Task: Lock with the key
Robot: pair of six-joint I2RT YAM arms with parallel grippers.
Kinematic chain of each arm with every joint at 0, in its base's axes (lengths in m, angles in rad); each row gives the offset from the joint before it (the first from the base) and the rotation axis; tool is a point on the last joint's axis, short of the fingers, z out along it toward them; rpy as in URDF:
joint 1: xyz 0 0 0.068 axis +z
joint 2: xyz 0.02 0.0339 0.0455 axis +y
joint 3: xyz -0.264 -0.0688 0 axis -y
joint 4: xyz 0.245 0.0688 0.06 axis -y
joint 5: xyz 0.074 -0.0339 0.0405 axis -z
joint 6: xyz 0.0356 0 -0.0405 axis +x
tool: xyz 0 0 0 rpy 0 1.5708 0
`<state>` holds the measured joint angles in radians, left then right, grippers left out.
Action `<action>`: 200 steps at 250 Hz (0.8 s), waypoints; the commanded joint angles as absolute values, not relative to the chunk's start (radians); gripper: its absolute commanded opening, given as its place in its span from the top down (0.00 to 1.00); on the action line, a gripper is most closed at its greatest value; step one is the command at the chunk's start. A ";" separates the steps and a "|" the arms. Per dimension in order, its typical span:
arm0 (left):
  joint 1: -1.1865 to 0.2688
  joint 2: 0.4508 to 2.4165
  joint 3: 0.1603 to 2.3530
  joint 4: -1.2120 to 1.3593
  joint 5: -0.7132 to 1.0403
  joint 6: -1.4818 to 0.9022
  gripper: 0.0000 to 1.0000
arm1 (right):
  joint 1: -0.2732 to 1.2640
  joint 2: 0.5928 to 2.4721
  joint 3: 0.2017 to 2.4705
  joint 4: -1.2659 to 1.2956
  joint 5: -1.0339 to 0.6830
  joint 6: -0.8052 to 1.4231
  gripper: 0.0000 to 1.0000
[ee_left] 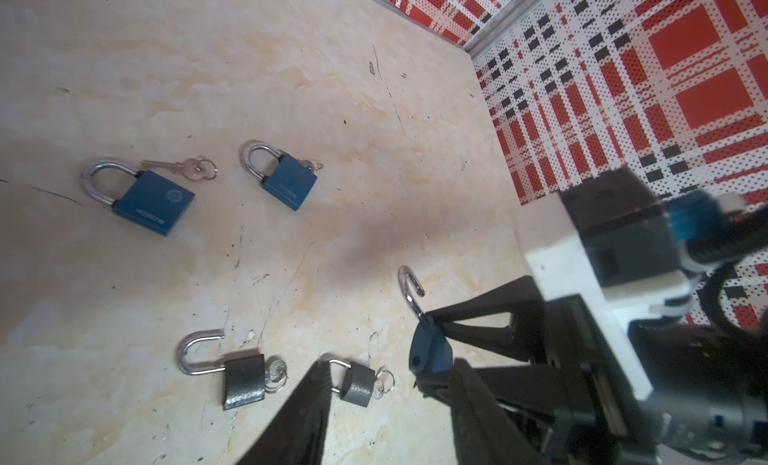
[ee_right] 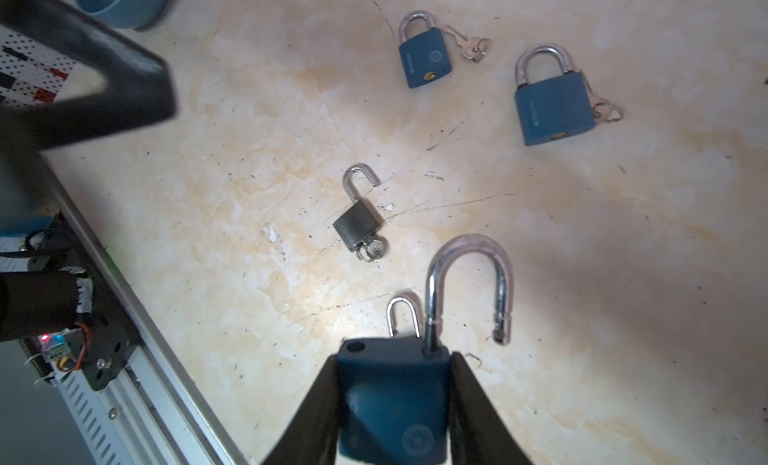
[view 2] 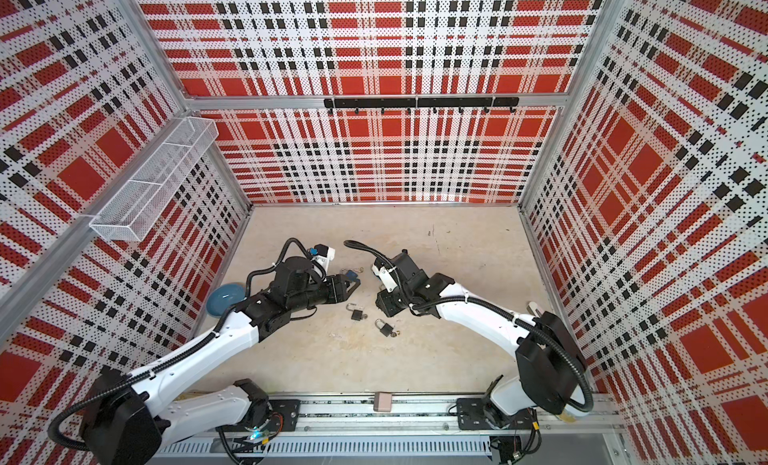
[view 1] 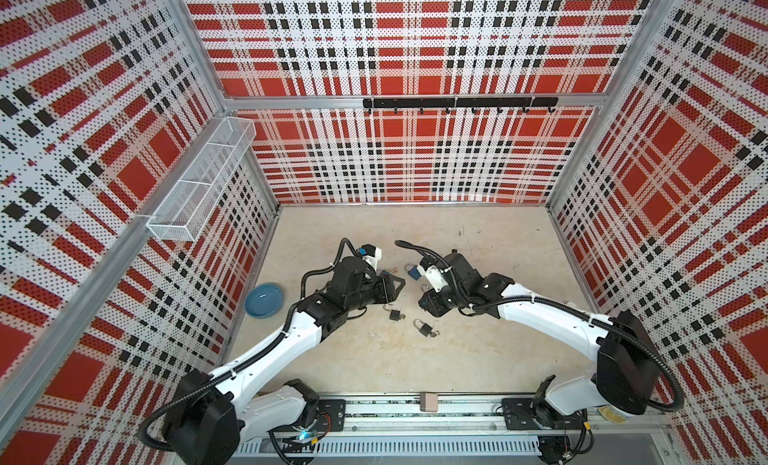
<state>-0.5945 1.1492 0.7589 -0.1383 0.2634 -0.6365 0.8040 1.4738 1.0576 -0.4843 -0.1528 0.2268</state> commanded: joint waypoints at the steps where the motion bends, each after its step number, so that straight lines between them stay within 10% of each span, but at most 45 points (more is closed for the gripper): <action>1: -0.613 1.186 0.750 -0.031 0.301 -0.674 0.51 | 0.824 1.436 1.099 -0.469 -0.165 0.205 0.89; 200: -0.646 1.385 0.785 0.117 0.350 -0.730 0.57 | 0.849 1.436 1.142 -0.462 -0.155 0.194 0.89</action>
<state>-0.6357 1.3643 0.7578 0.0666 0.3332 -0.7189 0.8425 1.4574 1.0939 -0.4961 -0.1539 0.2234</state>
